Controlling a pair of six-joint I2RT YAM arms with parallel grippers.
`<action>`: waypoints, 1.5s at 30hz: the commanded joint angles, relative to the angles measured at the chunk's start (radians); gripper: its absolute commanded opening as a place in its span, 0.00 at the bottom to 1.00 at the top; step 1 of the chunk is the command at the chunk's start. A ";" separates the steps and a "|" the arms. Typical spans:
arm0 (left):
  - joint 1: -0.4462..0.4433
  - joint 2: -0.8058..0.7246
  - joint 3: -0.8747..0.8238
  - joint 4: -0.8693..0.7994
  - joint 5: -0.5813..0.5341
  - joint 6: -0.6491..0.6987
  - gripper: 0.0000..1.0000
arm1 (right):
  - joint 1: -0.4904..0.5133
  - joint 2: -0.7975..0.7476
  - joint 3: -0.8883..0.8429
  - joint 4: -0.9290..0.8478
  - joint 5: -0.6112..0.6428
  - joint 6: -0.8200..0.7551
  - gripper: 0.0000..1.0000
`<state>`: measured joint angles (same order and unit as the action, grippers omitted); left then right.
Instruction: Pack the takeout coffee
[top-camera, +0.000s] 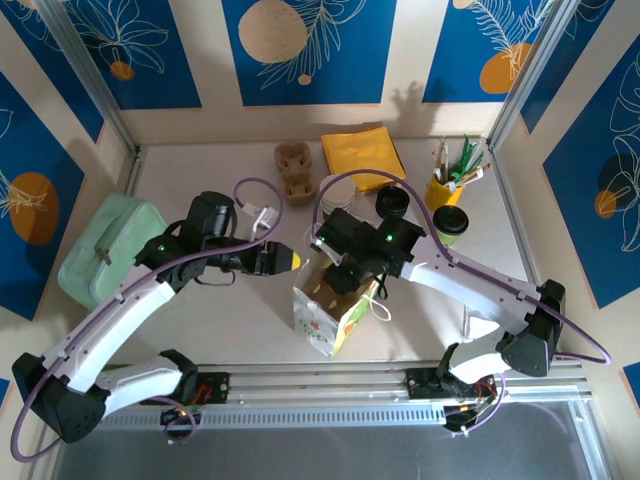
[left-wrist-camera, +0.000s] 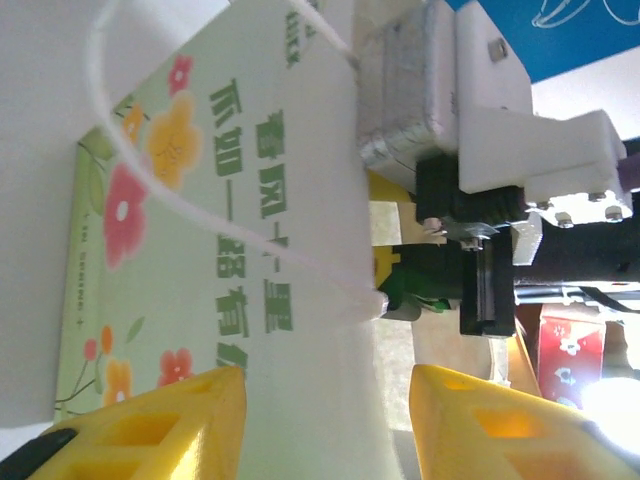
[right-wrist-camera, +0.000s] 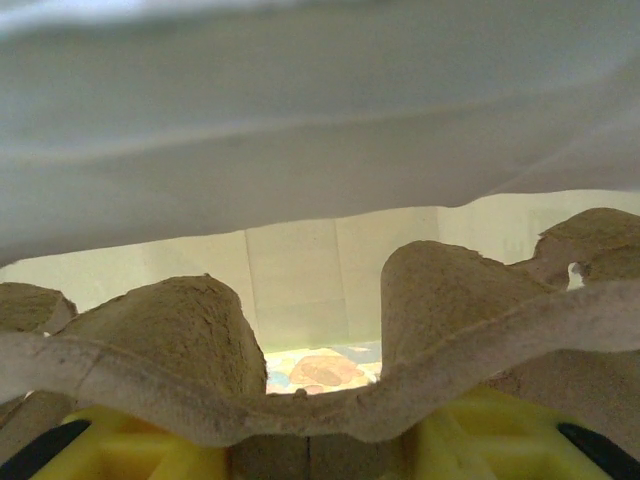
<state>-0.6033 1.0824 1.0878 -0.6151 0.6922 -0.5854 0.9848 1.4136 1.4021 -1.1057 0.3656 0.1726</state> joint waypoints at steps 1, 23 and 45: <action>-0.030 0.013 0.032 0.031 0.022 0.059 0.47 | -0.004 -0.010 -0.005 0.012 -0.028 0.002 0.42; -0.102 0.028 0.020 0.020 -0.208 0.116 0.08 | 0.007 -0.008 -0.014 0.007 -0.022 0.003 0.41; -0.108 -0.010 0.048 -0.013 -0.251 0.096 0.00 | -0.008 0.022 -0.077 0.038 -0.047 -0.017 0.42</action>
<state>-0.7048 1.0954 1.0988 -0.6312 0.4435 -0.4747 0.9802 1.4326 1.3388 -1.0588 0.3569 0.1711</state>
